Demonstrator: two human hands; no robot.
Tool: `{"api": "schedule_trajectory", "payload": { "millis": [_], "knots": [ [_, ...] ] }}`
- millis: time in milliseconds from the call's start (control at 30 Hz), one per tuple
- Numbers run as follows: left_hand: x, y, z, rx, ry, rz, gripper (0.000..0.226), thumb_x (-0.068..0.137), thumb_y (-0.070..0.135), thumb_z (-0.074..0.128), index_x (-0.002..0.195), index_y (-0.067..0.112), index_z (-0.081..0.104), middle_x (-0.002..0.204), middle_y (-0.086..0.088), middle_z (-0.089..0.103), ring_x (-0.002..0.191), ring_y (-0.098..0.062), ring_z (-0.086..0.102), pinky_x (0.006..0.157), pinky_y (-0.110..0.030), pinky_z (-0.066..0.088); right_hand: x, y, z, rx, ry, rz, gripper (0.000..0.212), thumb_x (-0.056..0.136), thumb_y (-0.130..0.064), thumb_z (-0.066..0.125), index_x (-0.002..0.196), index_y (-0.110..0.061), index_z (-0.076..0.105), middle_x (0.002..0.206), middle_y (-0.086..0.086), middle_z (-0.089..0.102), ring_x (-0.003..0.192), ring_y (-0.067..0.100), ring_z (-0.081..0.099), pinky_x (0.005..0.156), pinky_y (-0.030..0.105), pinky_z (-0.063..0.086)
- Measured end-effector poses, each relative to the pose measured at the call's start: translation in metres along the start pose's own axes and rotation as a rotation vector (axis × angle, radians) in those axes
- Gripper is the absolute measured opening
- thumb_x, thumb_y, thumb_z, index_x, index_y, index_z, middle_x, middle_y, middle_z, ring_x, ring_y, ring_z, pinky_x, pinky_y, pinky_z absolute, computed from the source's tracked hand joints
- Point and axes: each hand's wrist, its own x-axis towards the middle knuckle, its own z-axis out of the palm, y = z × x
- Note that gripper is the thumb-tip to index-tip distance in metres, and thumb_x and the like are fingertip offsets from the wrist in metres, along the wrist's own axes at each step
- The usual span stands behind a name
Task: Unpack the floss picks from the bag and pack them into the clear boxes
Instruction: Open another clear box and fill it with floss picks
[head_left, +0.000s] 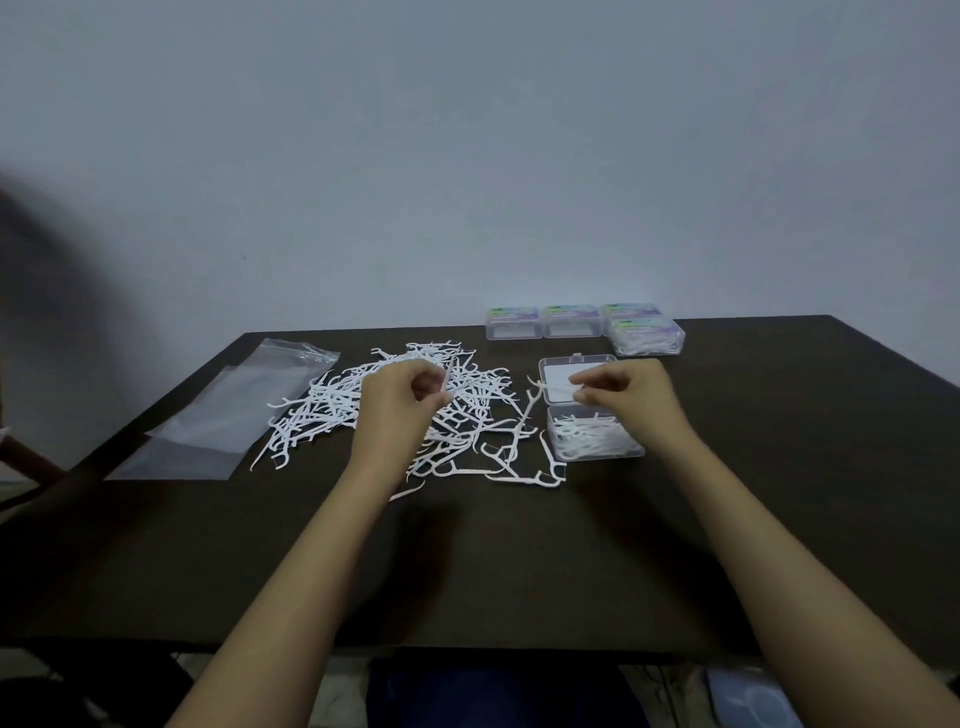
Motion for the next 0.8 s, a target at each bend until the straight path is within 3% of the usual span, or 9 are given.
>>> {"api": "schedule_trajectory", "payload": {
  "millis": [67, 167, 300, 400, 533, 600, 700, 800],
  "knots": [
    [0.002, 0.008, 0.007, -0.069, -0.033, -0.015, 0.013, 0.075, 0.003, 0.073, 0.085, 0.01, 0.068, 0.066, 0.003, 0.061, 0.062, -0.006, 0.057, 0.058, -0.009, 0.045, 0.005, 0.003, -0.01, -0.041, -0.057, 0.005, 0.027, 0.078, 0.002, 0.068, 0.102, -0.01, 0.068, 0.079, 0.002, 0.066, 0.057, -0.006, 0.057, 0.056, 0.005, 0.045],
    [0.005, 0.021, 0.024, -0.149, -0.115, -0.024, 0.017, 0.076, 0.0, 0.071, 0.085, 0.013, 0.067, 0.065, 0.002, 0.061, 0.058, -0.003, 0.058, 0.055, -0.006, 0.045, 0.013, 0.009, -0.021, -0.155, -0.167, 0.007, 0.028, 0.078, -0.002, 0.069, 0.106, -0.006, 0.069, 0.091, 0.003, 0.067, 0.076, 0.001, 0.059, 0.064, 0.005, 0.048],
    [0.012, 0.036, 0.052, -0.209, -0.219, -0.031, 0.023, 0.073, -0.003, 0.072, 0.086, 0.015, 0.067, 0.065, 0.0, 0.063, 0.058, -0.008, 0.061, 0.061, -0.017, 0.053, 0.016, 0.019, -0.031, -0.15, -0.148, 0.008, 0.028, 0.082, -0.006, 0.066, 0.11, -0.006, 0.067, 0.098, 0.002, 0.067, 0.086, 0.007, 0.06, 0.072, 0.01, 0.046],
    [0.014, 0.043, 0.073, -0.201, -0.29, -0.04, 0.02, 0.074, -0.003, 0.072, 0.09, 0.009, 0.069, 0.068, -0.005, 0.064, 0.06, -0.01, 0.06, 0.062, -0.018, 0.052, 0.015, 0.024, -0.037, -0.102, -0.082, 0.029, 0.025, 0.087, -0.01, 0.059, 0.111, -0.005, 0.066, 0.089, 0.0, 0.067, 0.079, 0.002, 0.06, 0.07, 0.01, 0.044],
    [0.015, 0.046, 0.097, -0.157, -0.368, -0.027, 0.023, 0.072, 0.0, 0.075, 0.094, 0.003, 0.069, 0.068, -0.002, 0.063, 0.053, 0.002, 0.056, 0.056, -0.009, 0.048, 0.017, 0.028, -0.041, -0.098, -0.076, 0.055, 0.019, 0.091, -0.017, 0.055, 0.098, -0.008, 0.069, 0.077, -0.001, 0.065, 0.071, 0.008, 0.058, 0.068, 0.015, 0.048],
    [0.015, 0.045, 0.104, -0.143, -0.39, -0.015, 0.028, 0.069, 0.003, 0.079, 0.094, 0.003, 0.069, 0.075, -0.004, 0.065, 0.056, 0.002, 0.057, 0.057, -0.007, 0.048, 0.019, 0.029, -0.042, -0.129, -0.066, 0.066, 0.018, 0.091, -0.018, 0.055, 0.095, -0.008, 0.069, 0.081, 0.002, 0.066, 0.073, 0.01, 0.059, 0.072, 0.02, 0.049],
    [0.015, 0.04, 0.106, -0.111, -0.361, 0.01, 0.036, 0.064, 0.014, 0.084, 0.096, 0.007, 0.07, 0.082, -0.001, 0.066, 0.07, -0.007, 0.058, 0.065, -0.009, 0.046, 0.021, 0.031, -0.042, -0.178, -0.058, 0.061, 0.02, 0.091, -0.016, 0.055, 0.105, -0.009, 0.068, 0.092, 0.0, 0.066, 0.077, 0.006, 0.058, 0.069, 0.013, 0.044],
    [0.015, 0.035, 0.101, -0.116, -0.331, 0.024, 0.031, 0.067, 0.02, 0.081, 0.095, 0.009, 0.071, 0.081, 0.003, 0.064, 0.071, -0.006, 0.057, 0.065, -0.008, 0.044, 0.021, 0.03, -0.044, -0.27, -0.055, 0.029, 0.023, 0.091, -0.017, 0.056, 0.11, -0.013, 0.067, 0.098, -0.006, 0.062, 0.082, 0.003, 0.054, 0.066, 0.012, 0.039]
  ]
}}
